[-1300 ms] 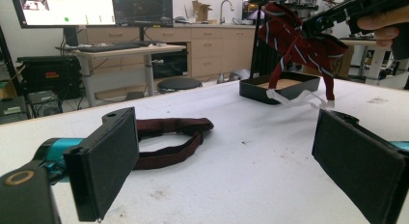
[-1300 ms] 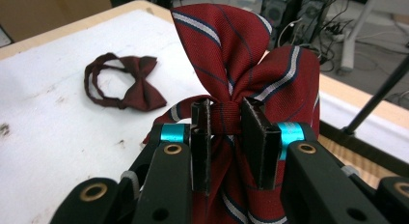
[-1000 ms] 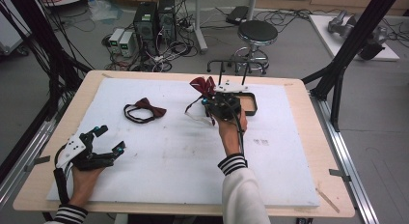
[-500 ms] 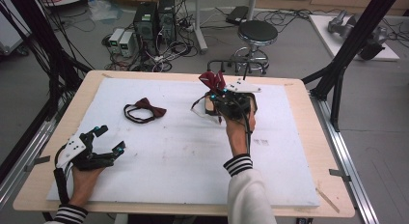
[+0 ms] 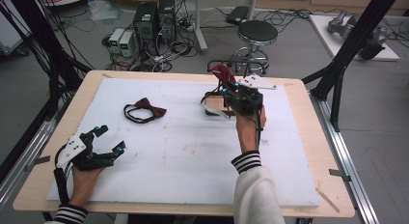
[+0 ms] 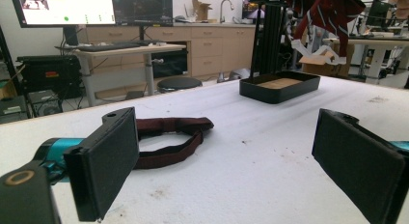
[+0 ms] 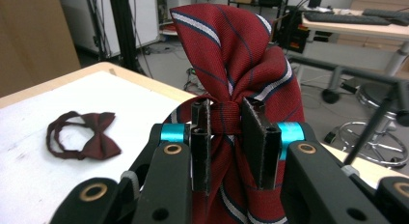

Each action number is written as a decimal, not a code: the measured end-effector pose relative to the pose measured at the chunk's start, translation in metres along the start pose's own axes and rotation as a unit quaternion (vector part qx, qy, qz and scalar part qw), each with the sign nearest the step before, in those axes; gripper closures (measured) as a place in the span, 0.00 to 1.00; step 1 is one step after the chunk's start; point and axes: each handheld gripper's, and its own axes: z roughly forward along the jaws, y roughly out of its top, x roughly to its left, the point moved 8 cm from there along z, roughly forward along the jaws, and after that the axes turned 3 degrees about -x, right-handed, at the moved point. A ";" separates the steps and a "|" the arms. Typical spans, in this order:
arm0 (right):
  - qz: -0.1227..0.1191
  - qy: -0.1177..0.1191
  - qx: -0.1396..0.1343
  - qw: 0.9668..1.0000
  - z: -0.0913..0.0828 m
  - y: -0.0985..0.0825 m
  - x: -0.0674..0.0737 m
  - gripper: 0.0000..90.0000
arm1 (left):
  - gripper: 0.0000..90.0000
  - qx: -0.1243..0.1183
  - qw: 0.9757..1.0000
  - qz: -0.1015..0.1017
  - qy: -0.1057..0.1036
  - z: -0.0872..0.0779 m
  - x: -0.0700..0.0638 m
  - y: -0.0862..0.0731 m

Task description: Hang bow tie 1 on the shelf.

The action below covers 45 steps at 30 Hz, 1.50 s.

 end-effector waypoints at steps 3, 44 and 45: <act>0.003 -0.003 -0.006 1.000 -0.001 0.004 -0.005 0.82 | 0.11 0.002 1.000 0.000 0.000 0.000 0.000 0.000; 0.030 -0.047 -0.022 0.998 0.017 0.023 -0.061 0.82 | 0.11 0.003 1.000 -0.004 -0.001 0.000 0.001 0.000; 0.029 -0.050 -0.022 0.998 0.018 0.023 -0.062 0.82 | 0.11 0.003 1.000 -0.005 -0.002 0.000 0.001 0.000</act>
